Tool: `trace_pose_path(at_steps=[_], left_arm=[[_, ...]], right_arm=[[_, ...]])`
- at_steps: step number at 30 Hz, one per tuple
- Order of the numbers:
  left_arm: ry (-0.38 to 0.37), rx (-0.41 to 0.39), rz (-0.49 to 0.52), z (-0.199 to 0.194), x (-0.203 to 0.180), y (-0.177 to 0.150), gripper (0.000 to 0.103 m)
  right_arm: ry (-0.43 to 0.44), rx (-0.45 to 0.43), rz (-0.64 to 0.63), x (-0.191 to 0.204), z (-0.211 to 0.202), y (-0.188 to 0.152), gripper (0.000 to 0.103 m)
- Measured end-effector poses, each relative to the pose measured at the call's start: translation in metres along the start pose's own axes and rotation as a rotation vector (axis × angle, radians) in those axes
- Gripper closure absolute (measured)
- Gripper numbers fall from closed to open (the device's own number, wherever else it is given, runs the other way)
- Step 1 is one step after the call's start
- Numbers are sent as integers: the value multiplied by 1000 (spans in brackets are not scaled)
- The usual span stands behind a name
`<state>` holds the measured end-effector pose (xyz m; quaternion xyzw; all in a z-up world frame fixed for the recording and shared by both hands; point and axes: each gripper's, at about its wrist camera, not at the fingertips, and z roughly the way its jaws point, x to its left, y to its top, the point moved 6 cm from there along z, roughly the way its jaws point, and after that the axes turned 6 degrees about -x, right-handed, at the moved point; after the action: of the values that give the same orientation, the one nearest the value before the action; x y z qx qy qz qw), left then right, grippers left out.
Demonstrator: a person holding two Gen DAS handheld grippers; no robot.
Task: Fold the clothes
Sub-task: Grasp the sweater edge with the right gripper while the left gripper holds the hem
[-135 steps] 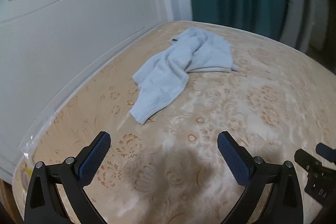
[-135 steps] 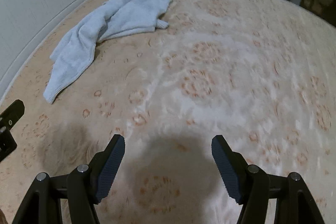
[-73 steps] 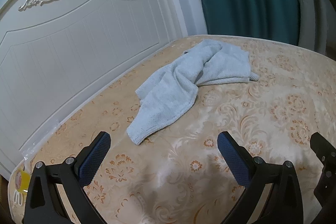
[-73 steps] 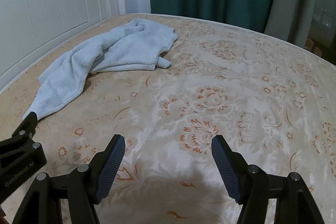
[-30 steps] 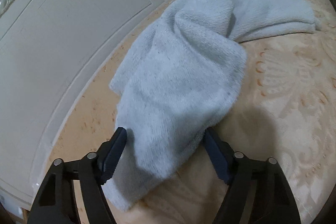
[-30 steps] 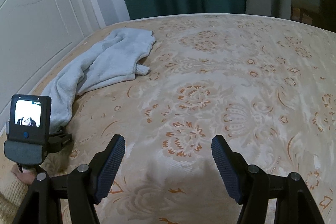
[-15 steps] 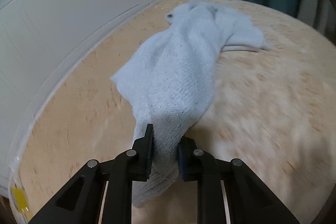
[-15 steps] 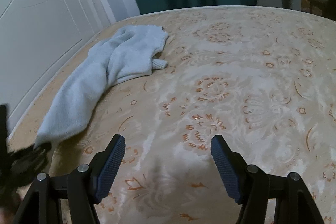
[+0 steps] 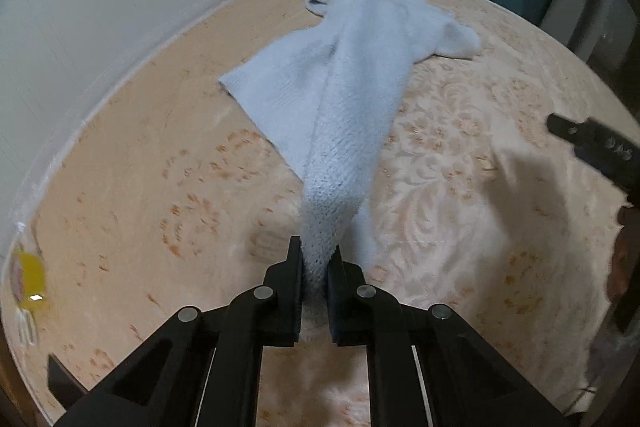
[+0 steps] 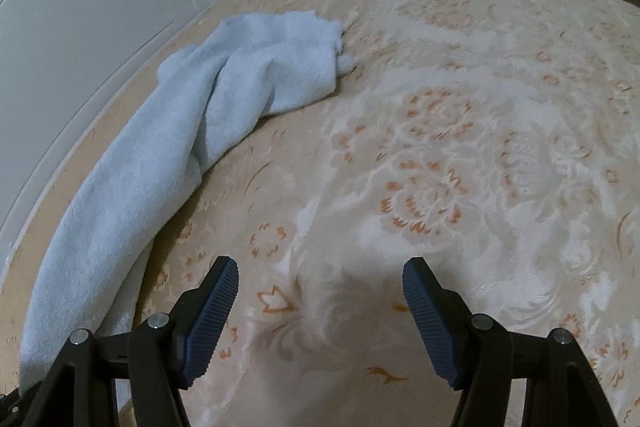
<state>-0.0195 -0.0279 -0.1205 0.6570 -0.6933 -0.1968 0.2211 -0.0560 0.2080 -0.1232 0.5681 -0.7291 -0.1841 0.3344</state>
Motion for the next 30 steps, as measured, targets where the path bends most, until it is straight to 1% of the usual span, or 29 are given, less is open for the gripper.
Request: trace_pose_path(at_steps=[2,3,4,7,8,10,12,13,17,19,22,26,27,28,29,30], left_arm=[[-31,-13,19,-10,-9,-4,93],[-43,-22,35,-15,-13,-5,93],[-58,-26,45,-20,-19,-7,93],[-121,-7,27,-26,-27,-13,93],[-138,-3,23,-27,-32,-16,93],[-164,3,20,-30,-43,-22,94],[-189,5,29,-32,-53,-27,94],[-197,4,36,-33,-57,-29,94],[-191,10,42,-31,-61,-36,94],[-183,18,32,-28,-57,-37,94],[-157,19,50,-23,-57,-40,94],[-154,32,62,-18,-65,-46,93],[-155,39,58,-17,-66,-47,92],[-160,51,52,-17,-67,-48,92],[-169,76,41,-17,-64,-51,84],[-164,102,30,-18,-57,-53,74]], right_arm=[[33,43,14,4,8,-5,32],[63,72,26,8,12,-8,32],[114,104,47,15,16,-13,32],[262,186,85,41,22,-25,32],[293,204,84,49,23,-28,32],[327,231,69,62,24,-35,29],[361,286,90,66,31,-45,25],[377,313,102,68,34,-50,25],[377,440,208,60,52,-67,23],[345,500,236,57,57,-76,22],[308,536,179,58,55,-81,21],[348,634,205,58,58,-95,20],[339,650,181,60,59,-99,21],[330,665,157,61,59,-103,23],[322,664,137,62,58,-102,24],[310,659,124,61,55,-100,24]])
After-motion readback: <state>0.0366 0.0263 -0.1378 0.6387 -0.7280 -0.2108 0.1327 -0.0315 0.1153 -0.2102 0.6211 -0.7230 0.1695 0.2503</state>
